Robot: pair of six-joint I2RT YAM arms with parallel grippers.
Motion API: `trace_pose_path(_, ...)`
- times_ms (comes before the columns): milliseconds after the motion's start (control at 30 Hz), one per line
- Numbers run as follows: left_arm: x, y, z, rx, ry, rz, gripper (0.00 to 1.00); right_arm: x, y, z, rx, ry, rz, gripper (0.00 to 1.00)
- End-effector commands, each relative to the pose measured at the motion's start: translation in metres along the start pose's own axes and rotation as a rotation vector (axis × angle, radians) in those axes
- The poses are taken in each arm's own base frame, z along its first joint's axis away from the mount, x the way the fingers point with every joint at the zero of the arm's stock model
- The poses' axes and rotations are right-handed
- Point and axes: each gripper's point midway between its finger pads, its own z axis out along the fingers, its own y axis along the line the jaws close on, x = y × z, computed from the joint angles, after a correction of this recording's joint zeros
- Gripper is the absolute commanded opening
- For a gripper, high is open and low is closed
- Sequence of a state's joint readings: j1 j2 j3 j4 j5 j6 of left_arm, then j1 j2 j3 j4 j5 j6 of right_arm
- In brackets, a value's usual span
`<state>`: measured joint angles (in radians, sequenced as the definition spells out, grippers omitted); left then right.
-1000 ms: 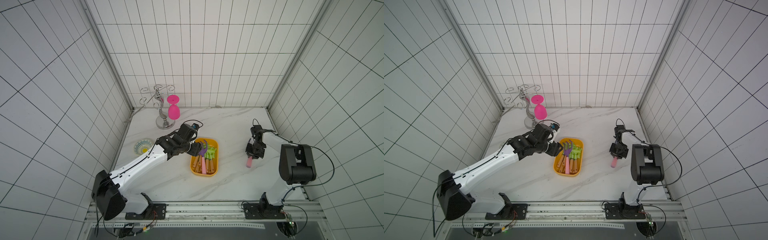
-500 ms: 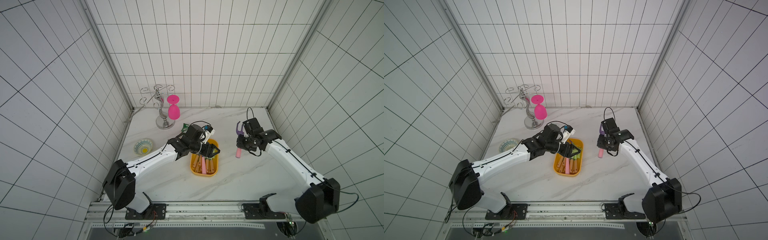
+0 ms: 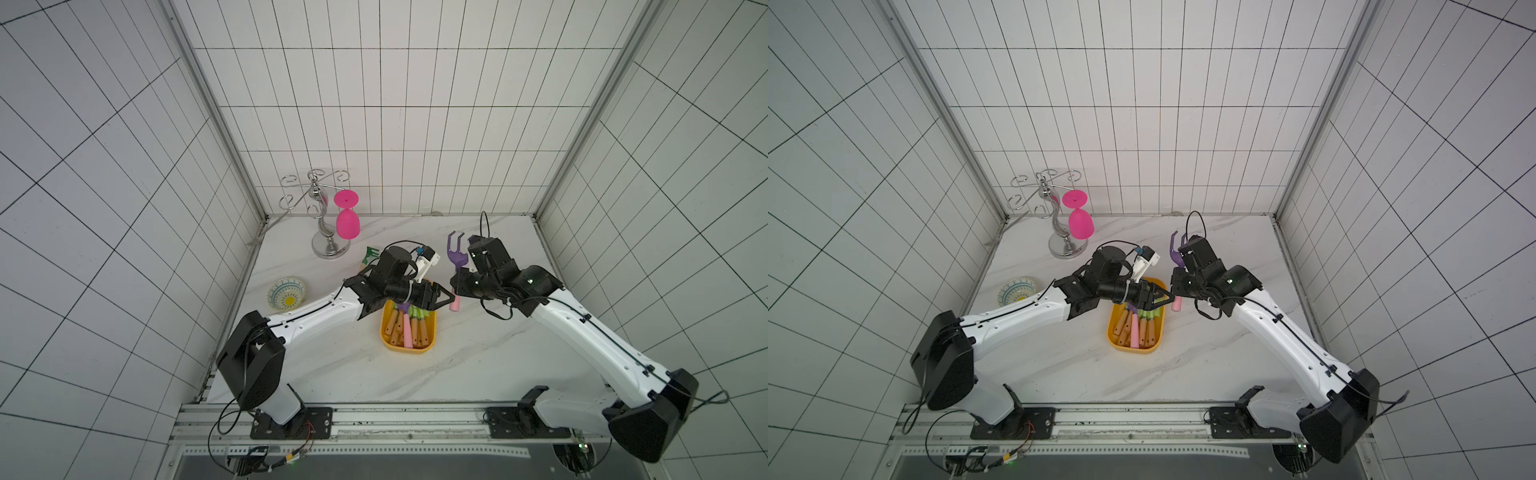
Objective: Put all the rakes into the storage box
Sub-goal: Pick up the rake at the center of the board, then place the rake in the storage box.
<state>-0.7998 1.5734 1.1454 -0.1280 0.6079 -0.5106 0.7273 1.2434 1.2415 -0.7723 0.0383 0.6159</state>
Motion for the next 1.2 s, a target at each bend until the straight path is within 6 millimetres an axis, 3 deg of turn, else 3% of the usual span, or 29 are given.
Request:
trace_pose_path(0,0.002,-0.005,0.003,0.033,-0.008,0.001,0.65,-0.021,0.017,-0.016,-0.059,-0.106,0.005,0.01)
trace_pose_path(267,0.001,0.001,0.006,0.017,-0.019,-0.016,0.57,-0.019,0.038,-0.022,-0.138,-0.115,0.011,0.01)
trace_pose_path(500,0.0,0.002,0.009,0.042,-0.022,-0.04,0.24,-0.011,0.039,-0.018,-0.131,-0.107,-0.007,0.08)
trace_pose_path(600,0.001,0.001,0.007,0.071,-0.018,-0.058,0.13,-0.013,0.037,-0.023,-0.13,-0.126,-0.036,0.3)
trace_pose_path(700,-0.002,-0.006,-0.002,0.131,-0.036,-0.071,0.06,-0.016,0.035,-0.039,-0.146,-0.17,-0.107,0.6)
trace_pose_path(800,-0.006,-0.016,-0.014,0.219,-0.05,-0.077,0.03,-0.013,0.036,-0.058,-0.225,-0.217,-0.212,0.76)
trace_pose_path(933,-0.003,-0.033,-0.027,0.305,-0.014,-0.047,0.02,0.006,0.048,-0.078,-0.49,-0.221,-0.274,0.74)
trace_pose_path(1167,0.0,-0.064,-0.043,0.426,0.03,0.009,0.02,0.028,0.069,-0.08,-0.808,-0.137,-0.253,0.65)
